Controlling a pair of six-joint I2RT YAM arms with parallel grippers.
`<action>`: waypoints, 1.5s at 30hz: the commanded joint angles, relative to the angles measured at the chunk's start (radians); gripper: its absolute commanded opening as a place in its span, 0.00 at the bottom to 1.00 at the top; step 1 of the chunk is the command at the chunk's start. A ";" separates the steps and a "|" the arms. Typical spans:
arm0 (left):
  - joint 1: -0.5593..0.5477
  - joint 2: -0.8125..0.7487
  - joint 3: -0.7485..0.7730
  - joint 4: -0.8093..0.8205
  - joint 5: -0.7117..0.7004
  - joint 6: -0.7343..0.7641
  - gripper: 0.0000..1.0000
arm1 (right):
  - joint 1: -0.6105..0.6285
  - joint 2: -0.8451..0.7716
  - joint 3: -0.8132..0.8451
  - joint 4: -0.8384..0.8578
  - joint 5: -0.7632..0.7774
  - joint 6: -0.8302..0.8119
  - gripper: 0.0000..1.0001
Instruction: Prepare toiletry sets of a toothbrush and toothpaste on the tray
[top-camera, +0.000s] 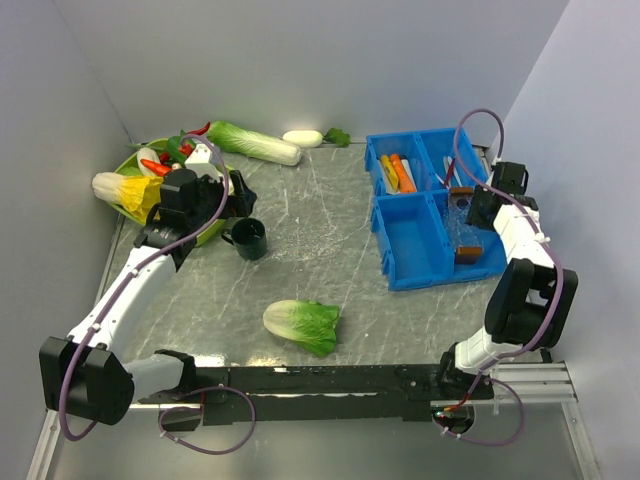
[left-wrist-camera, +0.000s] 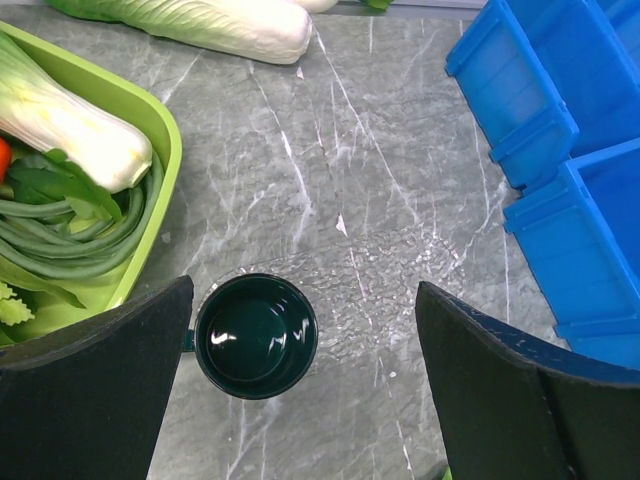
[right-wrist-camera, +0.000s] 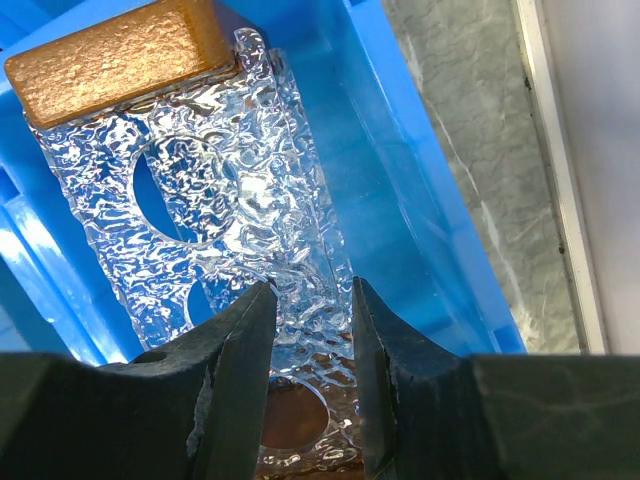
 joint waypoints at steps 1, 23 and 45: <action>-0.015 -0.002 0.023 0.030 0.021 0.003 0.96 | -0.002 -0.114 0.044 0.001 -0.002 0.027 0.00; -0.072 0.002 0.022 0.029 0.015 0.014 0.96 | 0.017 -0.267 0.119 -0.050 -0.079 0.045 0.00; -0.098 0.008 0.018 0.030 0.026 0.028 0.96 | 0.074 -0.303 0.090 -0.032 -0.206 0.068 0.00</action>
